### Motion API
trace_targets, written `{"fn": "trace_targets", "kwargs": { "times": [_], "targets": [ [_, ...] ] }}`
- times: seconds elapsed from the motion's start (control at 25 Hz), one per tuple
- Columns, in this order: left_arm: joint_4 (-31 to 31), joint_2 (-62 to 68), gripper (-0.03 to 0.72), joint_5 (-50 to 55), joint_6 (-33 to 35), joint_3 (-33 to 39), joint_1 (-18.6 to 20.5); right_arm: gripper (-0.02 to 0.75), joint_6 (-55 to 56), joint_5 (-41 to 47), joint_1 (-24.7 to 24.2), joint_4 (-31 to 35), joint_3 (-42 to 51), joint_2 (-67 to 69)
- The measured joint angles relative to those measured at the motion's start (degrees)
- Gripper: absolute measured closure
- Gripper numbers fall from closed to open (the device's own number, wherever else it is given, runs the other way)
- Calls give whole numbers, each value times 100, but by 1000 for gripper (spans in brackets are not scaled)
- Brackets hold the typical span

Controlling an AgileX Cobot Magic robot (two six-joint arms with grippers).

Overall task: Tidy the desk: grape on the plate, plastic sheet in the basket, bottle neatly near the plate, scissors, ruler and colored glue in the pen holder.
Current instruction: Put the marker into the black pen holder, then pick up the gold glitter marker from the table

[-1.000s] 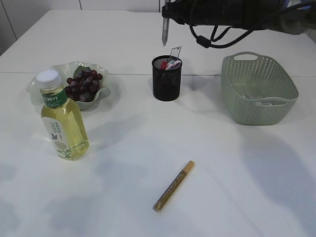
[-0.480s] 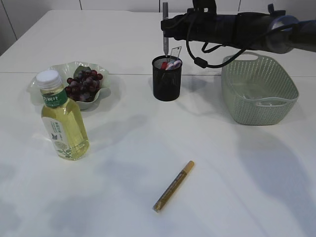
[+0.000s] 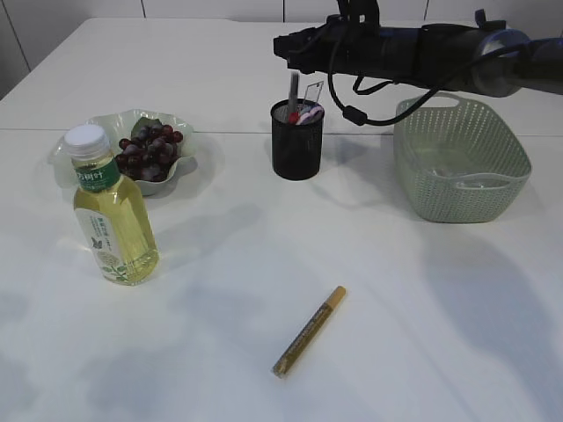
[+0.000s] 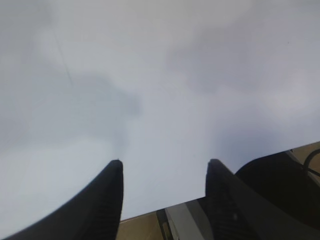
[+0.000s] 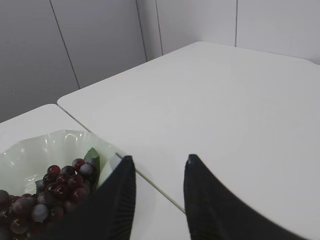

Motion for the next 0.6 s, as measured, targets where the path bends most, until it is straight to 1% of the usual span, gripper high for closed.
{"fn": "trace_targets", "kwargs": {
  "times": [0.12, 0.2, 0.28, 0.32, 0.44, 0.56, 0.6],
  "targets": [
    [0, 0, 302, 0, 0, 0, 0, 457, 50, 100, 10, 0, 0, 0],
    [0, 0, 303, 0, 0, 0, 0, 456, 353, 72, 9, -122, 0, -54],
    [0, 0, 303, 22, 0, 0, 0, 456, 936, -79, 9, -652, 0, -264],
    [0, 0, 303, 21, 0, 0, 0, 456, 1390, -135, 9, -1024, 0, -401],
    [0, 0, 303, 34, 0, 0, 0, 456, 3147, -101, 9, -2682, 0, -993],
    [0, 0, 305, 37, 0, 0, 0, 456, 5152, 346, 9, -4499, 0, -1611],
    [0, 0, 305, 37, 0, 0, 0, 456, 5828, 614, 9, -4958, 0, -1809]
  ]
}}
